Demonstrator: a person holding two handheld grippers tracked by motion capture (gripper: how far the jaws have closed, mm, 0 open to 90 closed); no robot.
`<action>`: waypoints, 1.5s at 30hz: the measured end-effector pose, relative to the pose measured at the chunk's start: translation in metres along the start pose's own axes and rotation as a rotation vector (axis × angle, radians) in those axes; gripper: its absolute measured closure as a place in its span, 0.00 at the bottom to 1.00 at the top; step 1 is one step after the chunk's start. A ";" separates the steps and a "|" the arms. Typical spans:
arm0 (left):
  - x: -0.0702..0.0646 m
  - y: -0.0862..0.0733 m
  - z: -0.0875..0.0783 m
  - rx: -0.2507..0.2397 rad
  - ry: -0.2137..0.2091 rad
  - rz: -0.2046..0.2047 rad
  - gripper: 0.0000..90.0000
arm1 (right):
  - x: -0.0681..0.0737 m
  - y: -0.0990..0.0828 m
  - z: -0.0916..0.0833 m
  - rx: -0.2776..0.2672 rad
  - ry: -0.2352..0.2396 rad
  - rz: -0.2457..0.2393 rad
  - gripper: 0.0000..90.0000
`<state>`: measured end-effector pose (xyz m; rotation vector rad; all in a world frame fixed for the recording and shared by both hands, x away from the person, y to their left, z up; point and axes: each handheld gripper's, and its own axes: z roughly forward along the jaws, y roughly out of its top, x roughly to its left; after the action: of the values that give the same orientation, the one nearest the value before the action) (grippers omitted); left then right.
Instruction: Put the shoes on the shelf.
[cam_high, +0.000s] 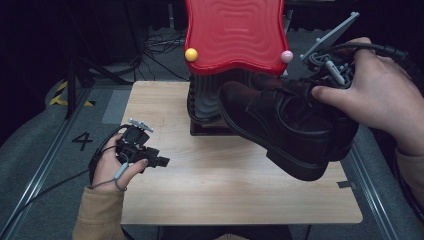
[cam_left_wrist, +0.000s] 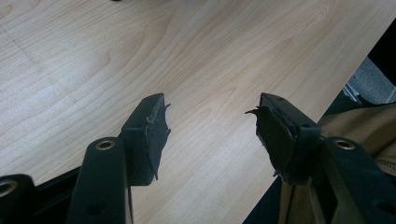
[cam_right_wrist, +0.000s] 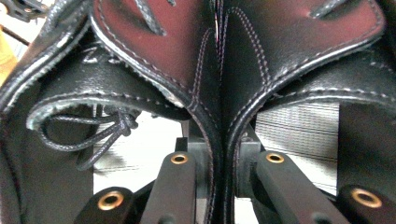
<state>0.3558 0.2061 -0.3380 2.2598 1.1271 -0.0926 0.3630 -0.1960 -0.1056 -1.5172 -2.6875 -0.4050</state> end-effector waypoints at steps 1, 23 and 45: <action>0.000 0.000 0.000 -0.001 0.000 0.000 0.48 | 0.001 0.001 -0.003 0.001 -0.003 0.000 0.91; 0.005 -0.014 -0.005 -0.013 0.030 -0.032 0.48 | 0.014 0.070 -0.061 -0.150 -0.088 0.070 0.91; 0.018 -0.020 -0.006 -0.020 0.005 -0.050 0.47 | 0.007 0.177 -0.070 -0.268 -0.172 0.190 0.91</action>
<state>0.3513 0.2312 -0.3480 2.2154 1.1822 -0.0954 0.5018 -0.1200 0.0004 -1.9436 -2.6635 -0.6769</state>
